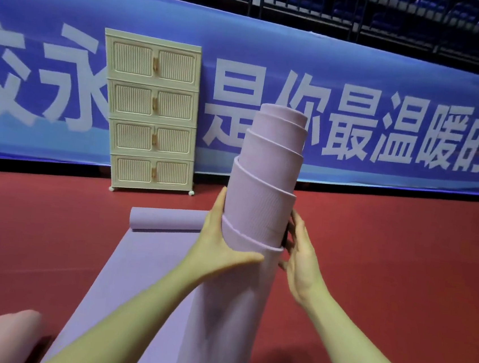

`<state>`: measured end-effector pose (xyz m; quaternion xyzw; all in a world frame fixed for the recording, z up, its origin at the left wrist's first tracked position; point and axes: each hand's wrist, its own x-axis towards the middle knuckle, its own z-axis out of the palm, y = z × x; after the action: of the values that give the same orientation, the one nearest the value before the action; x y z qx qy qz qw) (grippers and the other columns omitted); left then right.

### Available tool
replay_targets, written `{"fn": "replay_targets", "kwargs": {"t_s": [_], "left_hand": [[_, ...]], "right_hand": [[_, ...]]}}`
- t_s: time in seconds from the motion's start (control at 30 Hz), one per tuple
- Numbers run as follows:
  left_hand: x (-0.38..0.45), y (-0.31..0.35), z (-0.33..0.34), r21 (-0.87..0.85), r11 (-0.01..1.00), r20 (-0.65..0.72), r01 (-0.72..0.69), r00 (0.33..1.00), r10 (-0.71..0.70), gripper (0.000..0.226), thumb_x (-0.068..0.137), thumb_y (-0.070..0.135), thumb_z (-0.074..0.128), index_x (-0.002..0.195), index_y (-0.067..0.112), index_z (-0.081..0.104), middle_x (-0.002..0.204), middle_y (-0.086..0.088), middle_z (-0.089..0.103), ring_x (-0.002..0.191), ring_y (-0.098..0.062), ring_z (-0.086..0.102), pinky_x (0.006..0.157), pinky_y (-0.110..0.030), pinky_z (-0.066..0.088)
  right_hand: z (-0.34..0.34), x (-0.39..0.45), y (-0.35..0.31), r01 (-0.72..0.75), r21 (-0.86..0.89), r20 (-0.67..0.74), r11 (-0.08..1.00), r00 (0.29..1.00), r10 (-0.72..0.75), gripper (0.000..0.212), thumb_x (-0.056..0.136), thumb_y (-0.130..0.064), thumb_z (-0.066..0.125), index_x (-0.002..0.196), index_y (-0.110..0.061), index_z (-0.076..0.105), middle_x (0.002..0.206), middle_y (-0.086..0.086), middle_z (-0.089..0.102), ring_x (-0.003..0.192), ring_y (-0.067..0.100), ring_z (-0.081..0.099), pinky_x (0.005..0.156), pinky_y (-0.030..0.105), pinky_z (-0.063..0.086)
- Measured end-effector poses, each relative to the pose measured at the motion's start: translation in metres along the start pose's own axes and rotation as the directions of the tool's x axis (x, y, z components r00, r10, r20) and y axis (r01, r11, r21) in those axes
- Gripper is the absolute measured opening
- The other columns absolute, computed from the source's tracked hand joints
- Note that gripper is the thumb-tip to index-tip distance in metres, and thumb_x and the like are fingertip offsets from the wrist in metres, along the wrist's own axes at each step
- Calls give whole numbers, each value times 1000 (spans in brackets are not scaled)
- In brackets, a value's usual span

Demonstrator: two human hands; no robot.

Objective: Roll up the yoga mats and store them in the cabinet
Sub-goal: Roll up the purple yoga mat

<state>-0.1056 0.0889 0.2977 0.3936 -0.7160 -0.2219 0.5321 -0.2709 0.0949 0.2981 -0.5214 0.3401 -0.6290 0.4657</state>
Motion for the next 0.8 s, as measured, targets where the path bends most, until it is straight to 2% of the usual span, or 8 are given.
{"fn": "replay_targets", "kwargs": {"t_s": [0.07,0.1,0.3,0.4,0.47,0.57,0.67,0.8], "left_hand": [[0,3,3,-14,1000,-27,-9,1000,9,121,47,45,88,132,68,5,135,39,30,129,12,32,96,-11,35],[1,6,3,-15,1000,-50,-7,999,6,121,48,45,88,131,70,5,134,38,31,128,13,32,95,-11,34],[27,20,-7,-24,998,-140,-51,989,47,121,48,47,86,141,58,10,146,17,31,130,4,36,103,-26,38],[39,19,-13,-27,998,-117,-55,992,51,123,49,48,87,144,52,10,146,10,31,132,-5,38,105,-41,41],[43,14,-16,-27,999,-111,-30,993,26,122,49,50,85,147,46,11,147,10,32,133,-6,37,107,-43,39],[42,2,-16,-30,999,-96,25,995,-28,123,50,54,84,148,44,10,149,11,31,134,-4,35,110,-39,36],[35,-11,-15,-6,996,-74,88,993,-88,125,47,62,80,148,43,8,151,13,25,133,1,31,110,-30,31],[30,-17,-14,133,990,-51,42,998,-35,117,48,66,74,144,51,8,140,16,25,131,2,26,105,-25,28]], "right_hand": [[-3,0,-4,7,-11,-4,1000,1000,-7,47,84,-61,34,128,-51,48,129,-25,54,124,8,50,102,49,41],[-4,1,-8,18,-18,-1,1000,1000,-18,50,83,-63,33,129,-50,47,128,-26,55,123,8,51,101,48,42],[0,22,-42,76,-42,55,996,996,-73,53,80,-72,30,126,-53,49,130,-23,55,121,8,53,101,46,42],[4,30,-49,89,-51,81,995,993,-85,49,81,-66,27,123,-51,50,129,-23,56,116,5,56,100,41,43],[5,32,-45,99,-50,87,994,992,-95,48,82,-62,28,123,-49,49,126,-26,57,114,3,57,98,37,43],[2,32,-29,94,-105,75,990,993,-87,45,87,-59,32,126,-47,50,122,-27,59,115,0,55,102,39,41],[-3,30,-10,100,-211,82,972,993,-84,39,95,-51,33,129,-44,51,132,-24,52,125,-2,46,108,46,36],[-9,28,2,106,-215,35,971,994,-101,41,93,-50,34,128,-41,53,136,-21,49,127,0,43,105,49,39]]}}
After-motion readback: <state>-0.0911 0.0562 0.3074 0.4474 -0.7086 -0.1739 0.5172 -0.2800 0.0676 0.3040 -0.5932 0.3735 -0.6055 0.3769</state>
